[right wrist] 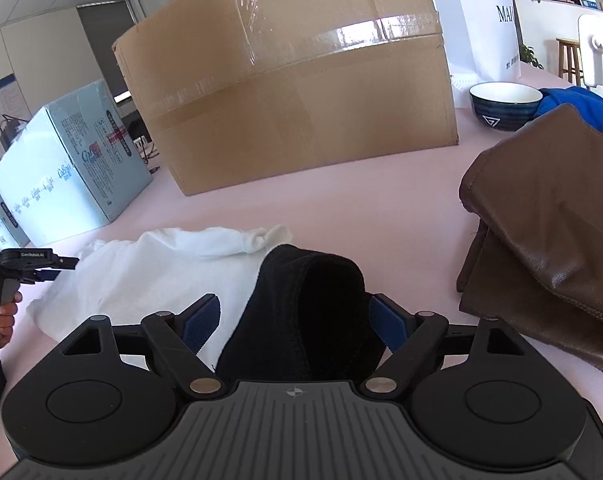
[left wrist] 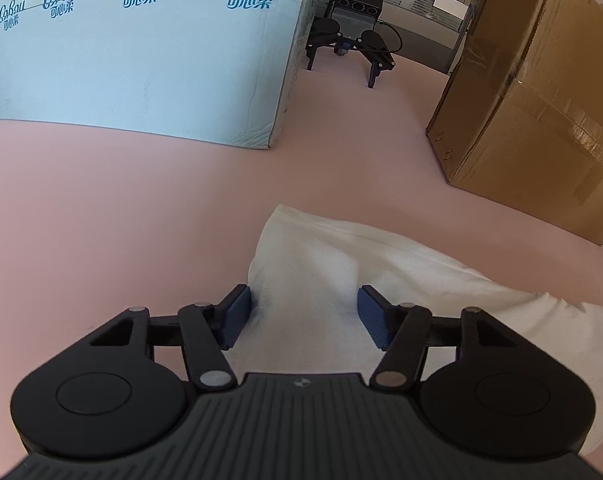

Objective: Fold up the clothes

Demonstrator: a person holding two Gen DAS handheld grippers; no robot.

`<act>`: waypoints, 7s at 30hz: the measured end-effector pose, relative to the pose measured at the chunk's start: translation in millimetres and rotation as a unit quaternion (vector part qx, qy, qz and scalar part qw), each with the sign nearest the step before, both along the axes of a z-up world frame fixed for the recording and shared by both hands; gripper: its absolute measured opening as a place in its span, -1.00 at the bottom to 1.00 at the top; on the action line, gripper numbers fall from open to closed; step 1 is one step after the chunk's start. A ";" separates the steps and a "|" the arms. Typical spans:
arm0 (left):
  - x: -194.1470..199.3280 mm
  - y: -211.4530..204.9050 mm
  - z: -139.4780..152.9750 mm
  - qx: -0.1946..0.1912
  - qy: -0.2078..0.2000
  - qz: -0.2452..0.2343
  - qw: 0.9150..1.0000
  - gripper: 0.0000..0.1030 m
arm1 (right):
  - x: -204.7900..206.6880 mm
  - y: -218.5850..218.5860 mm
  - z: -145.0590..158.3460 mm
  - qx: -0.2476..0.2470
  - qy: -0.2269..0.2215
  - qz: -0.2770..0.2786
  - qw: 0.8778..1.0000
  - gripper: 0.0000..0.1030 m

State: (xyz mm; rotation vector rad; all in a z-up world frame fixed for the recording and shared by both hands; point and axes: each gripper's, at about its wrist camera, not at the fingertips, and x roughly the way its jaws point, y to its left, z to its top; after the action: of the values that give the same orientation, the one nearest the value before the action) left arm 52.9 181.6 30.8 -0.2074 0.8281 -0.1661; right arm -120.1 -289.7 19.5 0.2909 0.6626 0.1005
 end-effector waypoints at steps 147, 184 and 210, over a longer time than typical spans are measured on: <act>-51.1 46.1 36.5 0.009 -0.003 0.080 0.997 0.82 | 48.5 249.3 95.5 -0.032 -0.219 0.025 0.975 -0.80; -61.7 70.8 53.1 0.073 -0.087 0.167 0.979 0.82 | 66.3 384.2 9.5 -0.121 -0.163 0.340 0.918 0.34; -61.9 16.5 18.7 0.152 -0.116 -0.109 0.975 -0.39 | 133.2 191.3 48.6 0.016 -0.058 0.214 0.975 0.61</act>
State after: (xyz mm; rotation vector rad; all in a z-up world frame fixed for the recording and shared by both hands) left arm -9.0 198.1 49.4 0.1895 0.6310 -0.2613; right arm 13.0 -98.4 68.1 0.1675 0.5988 0.5366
